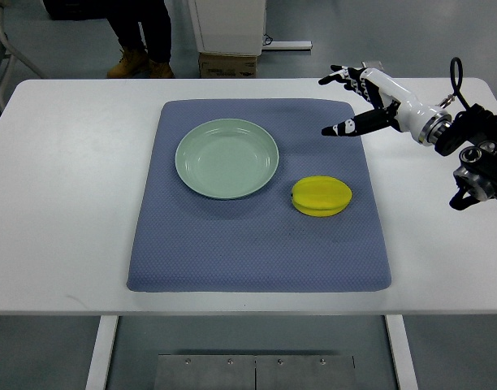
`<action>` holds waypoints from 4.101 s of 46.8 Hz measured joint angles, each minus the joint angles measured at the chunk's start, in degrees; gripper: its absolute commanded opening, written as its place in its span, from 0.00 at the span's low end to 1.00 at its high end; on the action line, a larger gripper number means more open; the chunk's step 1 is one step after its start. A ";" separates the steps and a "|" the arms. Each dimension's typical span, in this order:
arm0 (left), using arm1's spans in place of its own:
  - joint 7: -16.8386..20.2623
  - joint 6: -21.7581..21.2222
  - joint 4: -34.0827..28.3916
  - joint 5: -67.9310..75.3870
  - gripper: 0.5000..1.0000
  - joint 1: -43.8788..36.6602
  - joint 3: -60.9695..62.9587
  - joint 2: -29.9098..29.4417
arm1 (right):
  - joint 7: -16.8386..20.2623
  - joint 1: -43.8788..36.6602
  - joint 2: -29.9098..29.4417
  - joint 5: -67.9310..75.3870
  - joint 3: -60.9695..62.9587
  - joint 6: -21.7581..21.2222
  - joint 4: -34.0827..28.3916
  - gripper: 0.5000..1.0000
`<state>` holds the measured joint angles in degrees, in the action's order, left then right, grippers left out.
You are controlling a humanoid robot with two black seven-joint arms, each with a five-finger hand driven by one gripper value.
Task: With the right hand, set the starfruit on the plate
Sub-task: 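Reach the right hand forward and down over the yellow starfruit, then close the right hand fingers around the yellow starfruit and lift, then carry the starfruit with the right hand over the green plate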
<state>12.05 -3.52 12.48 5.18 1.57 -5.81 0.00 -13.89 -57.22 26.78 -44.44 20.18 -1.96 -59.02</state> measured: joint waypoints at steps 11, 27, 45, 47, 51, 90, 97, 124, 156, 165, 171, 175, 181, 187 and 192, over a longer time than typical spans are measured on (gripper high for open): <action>0.00 0.00 0.00 0.00 1.00 0.01 -0.01 0.00 | 0.25 -3.29 2.16 -2.28 -6.04 -0.01 -4.82 1.00; 0.00 0.00 -0.01 0.00 1.00 0.01 0.01 0.00 | 0.12 -4.93 2.74 -7.04 -12.32 -0.14 -5.87 1.00; 0.00 0.00 -0.01 0.00 1.00 0.01 -0.02 0.00 | 0.01 -5.67 2.56 -10.92 -15.24 -4.18 -7.66 1.00; 0.00 0.00 -0.01 0.00 1.00 0.01 -0.01 0.00 | 0.01 -5.85 2.45 -11.24 -15.68 -4.20 -7.69 1.00; 0.00 0.00 -0.01 0.00 1.00 0.01 0.00 0.00 | 0.10 -6.20 2.23 -11.60 -17.07 -4.20 -7.65 1.00; -0.01 0.00 0.00 0.00 1.00 0.00 0.01 0.00 | 0.03 -2.28 -1.39 -15.56 -18.14 1.70 -2.98 1.00; -0.01 0.00 0.00 0.00 1.00 0.01 -0.02 0.00 | 0.00 -1.97 -1.49 -15.80 -18.24 1.70 -2.89 0.99; -0.01 0.00 0.00 0.00 1.00 0.01 -0.02 0.00 | -0.02 -0.23 -1.55 -15.94 -18.08 1.72 0.45 0.00; -0.02 0.00 -0.01 0.00 1.00 0.01 0.00 0.00 | 0.74 -7.77 -10.14 -11.26 -11.62 1.79 9.71 0.00; -0.02 0.00 -0.01 0.00 1.00 0.00 0.01 0.00 | 1.26 -10.77 -17.15 -8.42 -11.62 1.88 15.48 0.00; -0.02 0.00 -0.01 0.00 1.00 0.03 -0.02 0.00 | 2.06 -11.27 -22.00 -7.79 -11.65 1.99 17.97 0.00; -0.02 0.00 -0.01 0.00 1.00 0.02 -0.01 0.00 | 2.72 -11.43 -24.60 -7.41 -11.66 3.13 19.14 0.00; -0.02 0.00 -0.01 0.00 1.00 -0.01 0.00 0.00 | 4.03 -11.13 -26.72 -6.55 -11.66 4.37 20.73 0.00; -0.01 0.00 0.00 0.00 1.00 0.00 0.00 0.00 | 5.08 -10.80 -26.77 -6.29 -11.69 4.81 22.52 0.00; -0.01 0.00 0.00 0.00 1.00 -0.01 0.00 0.00 | 6.23 -10.56 -26.79 -6.21 -11.73 5.17 23.62 0.00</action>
<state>12.03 -3.51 12.49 5.19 1.57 -5.82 0.00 -7.66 -67.78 -0.01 -50.65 8.45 3.21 -35.40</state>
